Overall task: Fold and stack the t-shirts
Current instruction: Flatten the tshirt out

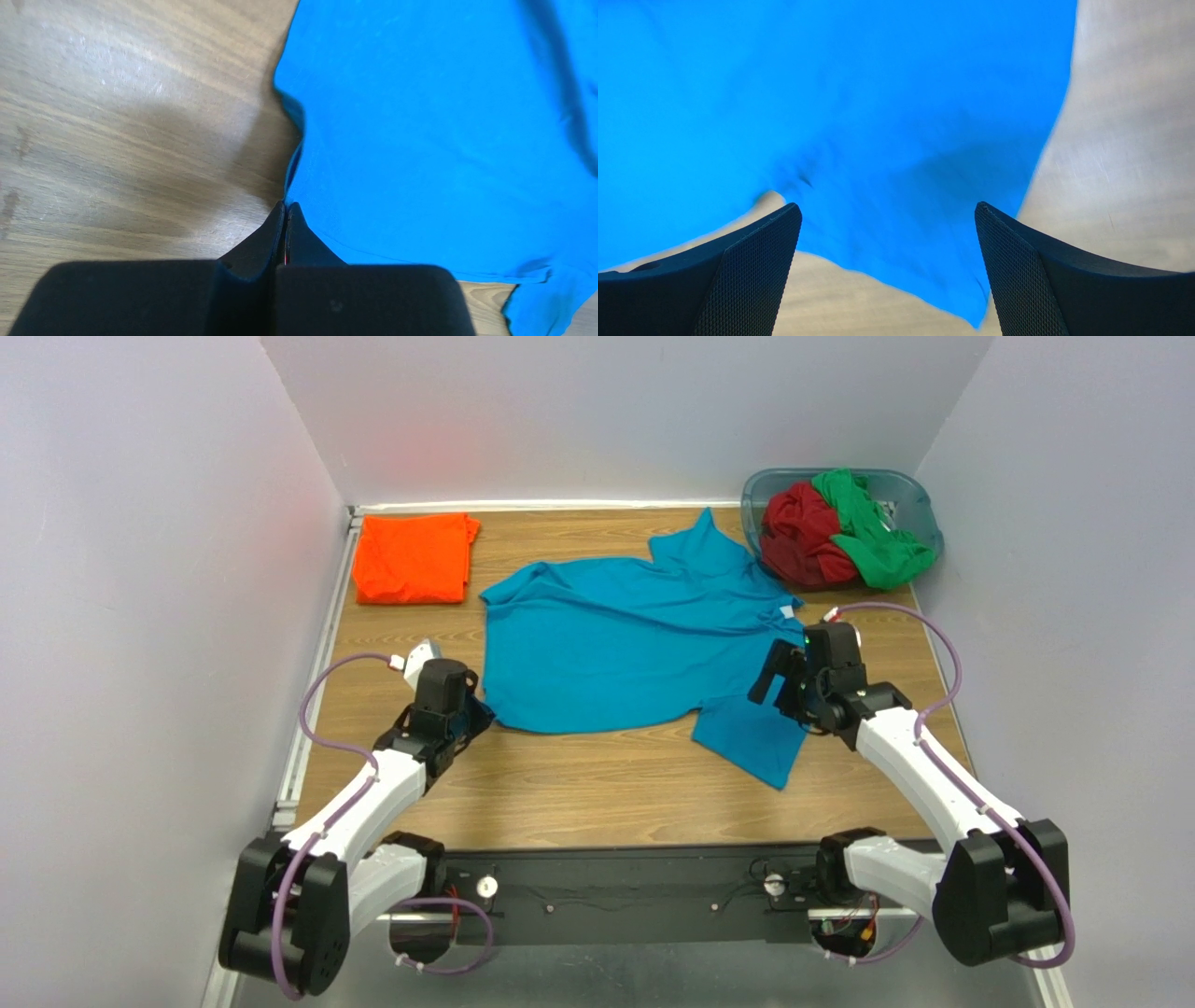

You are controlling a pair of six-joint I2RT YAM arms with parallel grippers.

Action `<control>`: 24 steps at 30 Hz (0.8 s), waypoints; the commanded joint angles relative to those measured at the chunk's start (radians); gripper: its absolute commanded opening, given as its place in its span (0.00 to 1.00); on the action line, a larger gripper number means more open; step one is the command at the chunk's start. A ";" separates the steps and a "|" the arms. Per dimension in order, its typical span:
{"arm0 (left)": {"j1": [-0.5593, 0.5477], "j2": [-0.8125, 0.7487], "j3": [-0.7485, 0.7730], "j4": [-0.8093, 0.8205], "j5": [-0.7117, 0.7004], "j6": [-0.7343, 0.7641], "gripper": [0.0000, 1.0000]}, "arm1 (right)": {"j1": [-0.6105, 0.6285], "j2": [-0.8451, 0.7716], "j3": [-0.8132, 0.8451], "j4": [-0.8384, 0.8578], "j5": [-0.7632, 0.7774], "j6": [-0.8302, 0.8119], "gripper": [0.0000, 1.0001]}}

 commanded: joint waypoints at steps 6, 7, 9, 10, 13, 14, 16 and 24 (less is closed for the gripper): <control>0.000 -0.080 -0.004 0.009 -0.073 0.032 0.00 | 0.197 0.004 -0.035 -0.293 -0.010 0.145 1.00; 0.000 -0.079 -0.004 0.011 -0.070 0.032 0.00 | 0.222 0.007 -0.040 -0.298 -0.003 0.185 1.00; 0.000 -0.076 -0.002 0.012 -0.067 0.038 0.00 | 0.259 0.012 -0.050 -0.316 0.026 0.212 1.00; 0.000 -0.074 -0.002 0.014 -0.068 0.040 0.00 | 0.260 0.016 -0.053 -0.322 0.029 0.225 1.00; 0.000 -0.066 -0.002 0.012 -0.072 0.044 0.00 | 0.262 0.016 -0.056 -0.347 0.045 0.243 1.00; 0.000 -0.065 -0.002 0.011 -0.073 0.044 0.00 | 0.262 0.013 -0.055 -0.354 0.052 0.252 1.00; 0.000 -0.065 -0.004 0.009 -0.072 0.044 0.00 | 0.262 0.015 -0.066 -0.376 0.069 0.275 1.00; 0.000 -0.053 -0.004 0.020 -0.076 0.038 0.00 | 0.262 0.062 -0.078 -0.387 0.118 0.312 0.88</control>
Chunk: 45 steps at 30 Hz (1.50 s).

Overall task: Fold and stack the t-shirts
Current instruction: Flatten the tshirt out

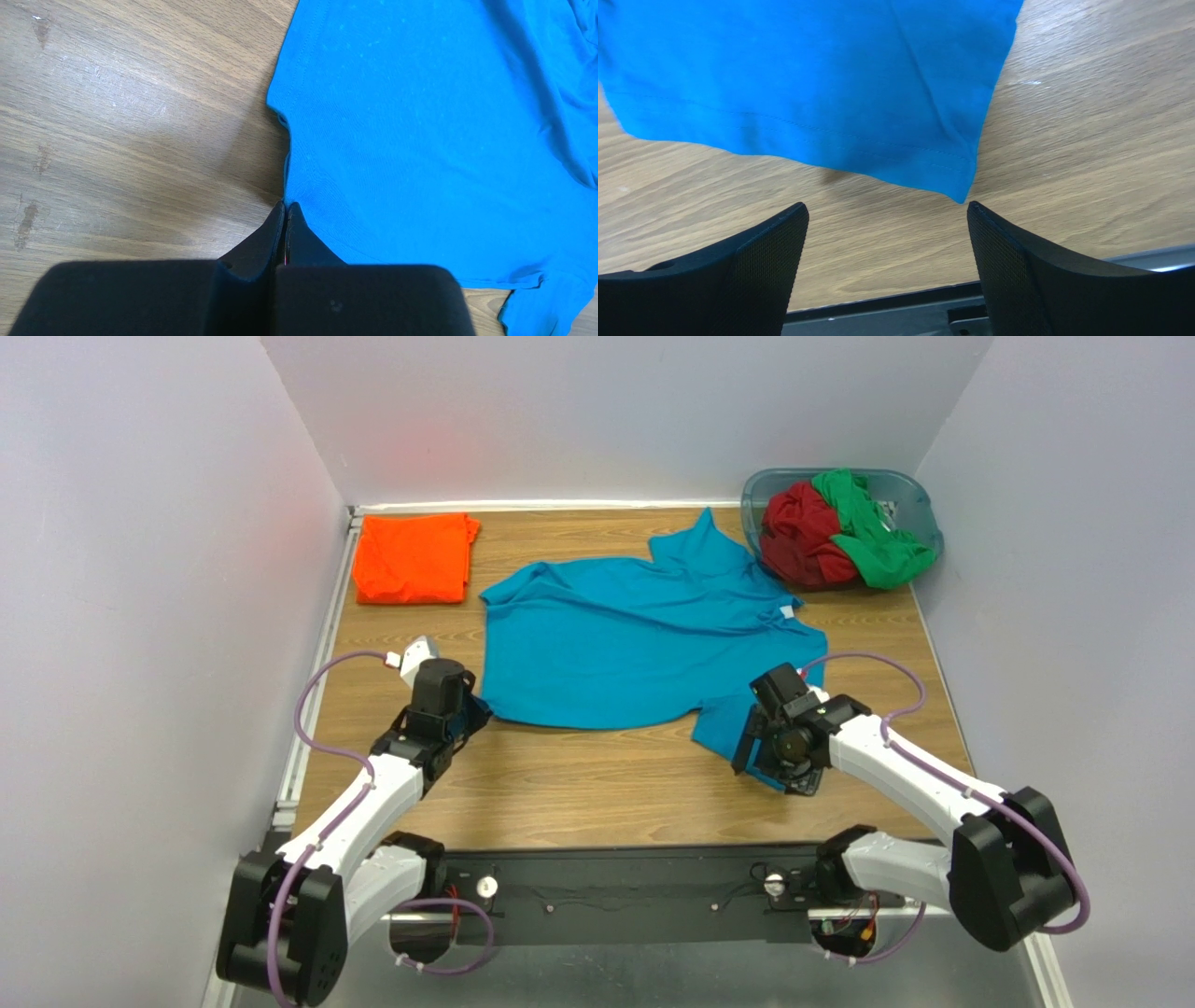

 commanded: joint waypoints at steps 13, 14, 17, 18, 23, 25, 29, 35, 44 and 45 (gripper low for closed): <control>0.000 0.031 0.016 0.012 -0.049 0.027 0.00 | 0.006 0.101 -0.018 0.014 0.114 0.080 0.71; 0.000 0.031 0.018 0.009 -0.051 0.027 0.00 | 0.006 0.107 -0.020 0.020 0.114 0.076 0.70; 0.000 0.031 0.019 0.007 -0.056 0.030 0.00 | 0.006 0.118 -0.023 0.058 0.112 0.057 0.65; 0.000 0.033 0.019 0.006 -0.056 0.030 0.00 | 0.006 0.122 -0.023 0.067 0.106 0.046 0.62; 0.000 0.039 0.019 0.007 -0.056 0.024 0.00 | 0.006 0.142 -0.006 0.081 0.130 0.017 0.42; 0.000 0.042 0.021 0.007 -0.054 0.022 0.00 | 0.006 0.145 -0.003 0.084 0.143 0.007 0.36; 0.000 0.047 0.024 0.010 -0.054 0.021 0.00 | 0.006 0.135 -0.001 0.119 0.117 -0.052 0.25; 0.000 0.059 0.051 0.012 -0.051 0.024 0.00 | 0.006 0.072 0.026 0.150 0.176 -0.112 0.01; 0.000 0.076 0.195 0.018 -0.031 0.037 0.00 | 0.006 0.053 0.205 0.176 0.290 -0.208 0.01; 0.000 0.077 0.217 0.012 -0.039 0.042 0.00 | 0.006 0.053 0.236 0.176 0.328 -0.216 0.01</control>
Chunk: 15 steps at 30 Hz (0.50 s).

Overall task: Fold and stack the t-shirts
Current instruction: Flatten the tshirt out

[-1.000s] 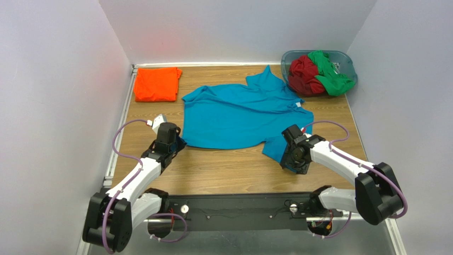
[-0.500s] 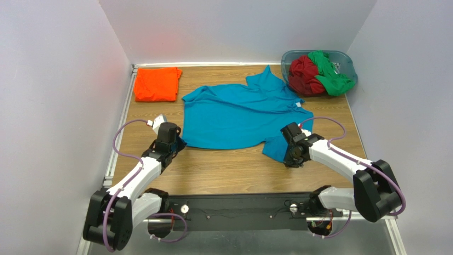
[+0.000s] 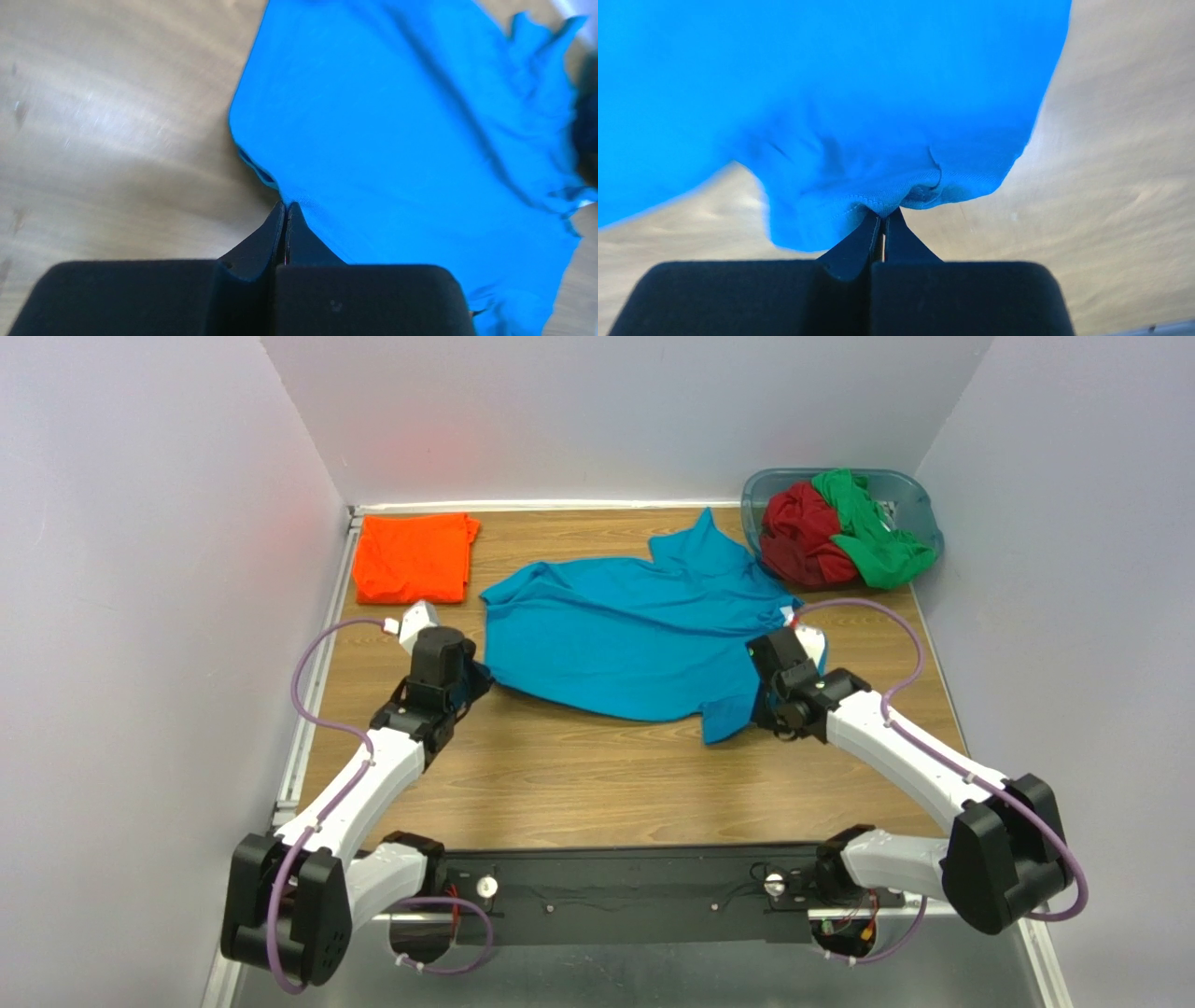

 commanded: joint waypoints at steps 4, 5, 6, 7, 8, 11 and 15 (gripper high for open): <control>0.001 -0.002 0.221 -0.039 -0.066 0.042 0.00 | 0.003 -0.021 0.263 0.040 0.194 -0.079 0.01; 0.001 -0.005 0.279 -0.047 -0.072 0.051 0.00 | 0.004 -0.021 0.300 0.040 0.209 -0.091 0.01; 0.001 -0.008 0.307 -0.045 -0.072 0.056 0.00 | 0.003 -0.023 0.329 0.040 0.231 -0.097 0.01; 0.001 -0.011 0.356 -0.047 -0.072 0.059 0.00 | 0.004 -0.024 0.392 0.040 0.239 -0.111 0.01; 0.001 -0.017 0.378 -0.050 -0.074 0.063 0.00 | 0.004 -0.032 0.421 0.040 0.246 -0.124 0.01; 0.003 -0.031 0.468 -0.083 -0.095 0.074 0.00 | 0.003 -0.045 0.544 0.040 0.283 -0.170 0.01; 0.003 -0.095 0.569 -0.102 -0.140 0.102 0.00 | 0.003 -0.053 0.706 0.040 0.321 -0.248 0.01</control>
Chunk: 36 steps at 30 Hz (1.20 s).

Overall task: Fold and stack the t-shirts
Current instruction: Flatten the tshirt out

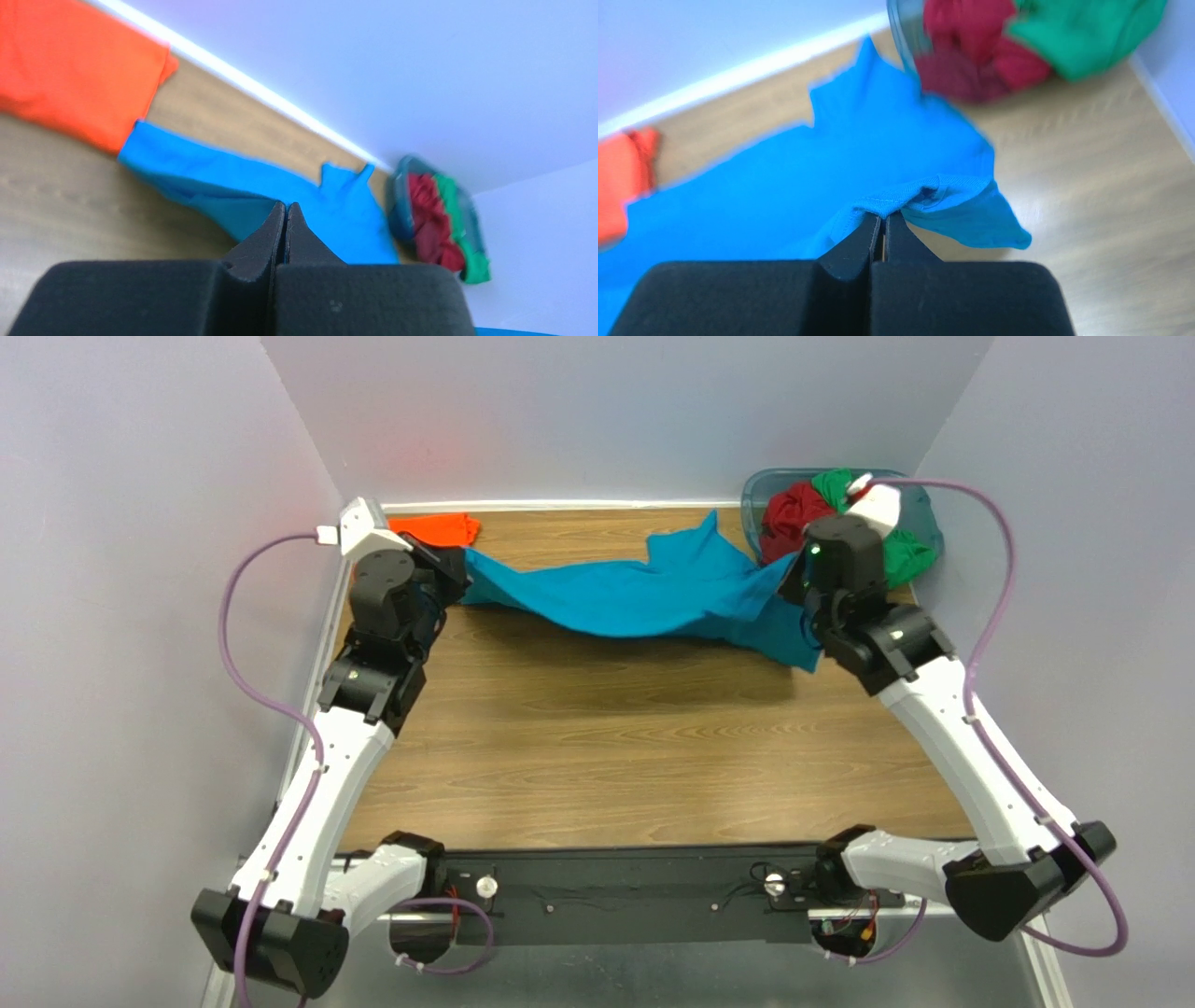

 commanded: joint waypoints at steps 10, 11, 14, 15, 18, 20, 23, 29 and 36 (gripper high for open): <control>0.003 -0.232 0.313 0.028 -0.043 0.118 0.00 | 0.004 -0.043 0.508 0.015 0.022 -0.243 0.01; 0.003 -0.243 0.354 0.027 -0.033 0.123 0.00 | 0.004 -0.049 0.539 0.015 0.013 -0.272 0.01; 0.003 -0.256 0.422 0.024 0.006 0.132 0.00 | 0.003 -0.060 0.655 0.015 -0.021 -0.318 0.01; 0.003 -0.268 0.437 0.024 0.017 0.135 0.00 | 0.004 -0.063 0.683 0.015 -0.062 -0.329 0.01; 0.003 -0.294 0.494 0.011 0.109 0.132 0.00 | 0.003 -0.079 0.786 0.015 -0.181 -0.369 0.01; 0.003 -0.321 0.518 0.022 0.141 0.128 0.00 | 0.003 -0.086 0.836 0.013 -0.235 -0.384 0.01; 0.003 -0.361 0.541 0.024 0.152 0.123 0.00 | 0.004 -0.103 0.887 0.015 -0.312 -0.414 0.01; 0.003 -0.438 0.509 0.051 0.209 0.083 0.00 | 0.004 -0.157 0.926 0.015 -0.349 -0.452 0.01; 0.005 -0.461 0.451 0.059 0.304 0.059 0.00 | 0.003 -0.220 0.864 0.016 -0.349 -0.431 0.01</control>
